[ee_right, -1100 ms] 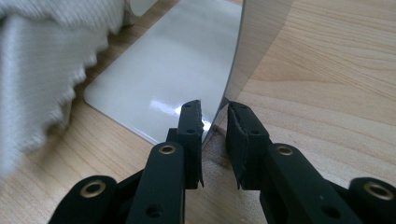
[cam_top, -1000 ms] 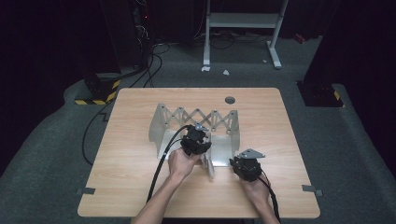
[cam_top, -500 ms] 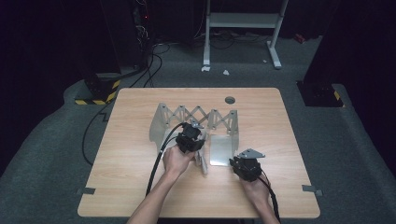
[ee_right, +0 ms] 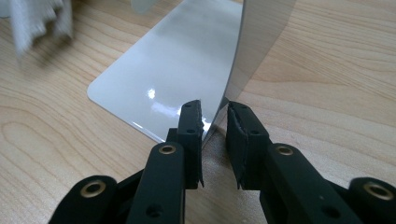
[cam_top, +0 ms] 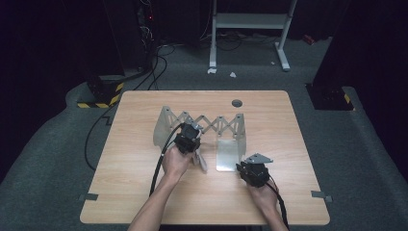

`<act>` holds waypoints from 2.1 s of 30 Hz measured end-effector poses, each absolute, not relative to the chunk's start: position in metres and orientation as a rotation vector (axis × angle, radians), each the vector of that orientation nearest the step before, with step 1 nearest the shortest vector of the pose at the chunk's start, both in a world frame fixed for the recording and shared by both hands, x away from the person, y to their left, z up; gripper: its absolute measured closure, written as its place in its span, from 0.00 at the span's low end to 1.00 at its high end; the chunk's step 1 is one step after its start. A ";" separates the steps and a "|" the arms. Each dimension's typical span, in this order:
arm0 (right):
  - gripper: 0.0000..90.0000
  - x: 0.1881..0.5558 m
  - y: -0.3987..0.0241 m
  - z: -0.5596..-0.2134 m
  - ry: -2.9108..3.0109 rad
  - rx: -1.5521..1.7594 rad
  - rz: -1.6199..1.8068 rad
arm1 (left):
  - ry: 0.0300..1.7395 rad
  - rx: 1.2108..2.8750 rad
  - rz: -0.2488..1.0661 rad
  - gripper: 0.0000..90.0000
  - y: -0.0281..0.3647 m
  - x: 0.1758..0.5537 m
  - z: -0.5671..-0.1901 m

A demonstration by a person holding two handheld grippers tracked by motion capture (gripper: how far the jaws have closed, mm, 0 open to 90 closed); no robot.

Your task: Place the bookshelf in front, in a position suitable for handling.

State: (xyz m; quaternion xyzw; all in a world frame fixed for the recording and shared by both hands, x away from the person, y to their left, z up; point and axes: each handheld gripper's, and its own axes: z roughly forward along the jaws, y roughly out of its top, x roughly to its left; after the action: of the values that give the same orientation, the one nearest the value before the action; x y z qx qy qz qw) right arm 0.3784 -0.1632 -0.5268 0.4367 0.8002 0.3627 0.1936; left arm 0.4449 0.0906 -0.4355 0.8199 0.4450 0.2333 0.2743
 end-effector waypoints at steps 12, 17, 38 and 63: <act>0.85 0.378 -0.163 -0.527 2.245 1.223 1.015 | 1.153 2.129 0.649 0.89 0.070 0.459 -0.399; 0.85 0.378 -0.163 -0.527 2.245 1.224 1.014 | 1.170 2.131 0.594 0.88 0.058 0.474 -0.415; 0.84 0.379 -0.164 -0.527 2.248 1.229 1.022 | 1.165 2.304 0.403 0.68 0.068 0.428 -0.492; 0.84 0.379 -0.164 -0.527 2.246 1.225 1.020 | 1.202 2.182 0.372 0.45 0.127 0.394 -0.456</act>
State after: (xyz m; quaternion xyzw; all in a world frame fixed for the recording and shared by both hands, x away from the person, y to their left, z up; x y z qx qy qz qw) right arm 0.3787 -0.1635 -0.5268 0.4364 0.8003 0.3634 0.1925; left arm 0.3943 0.1268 -0.4560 0.8246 0.4544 0.1407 0.3063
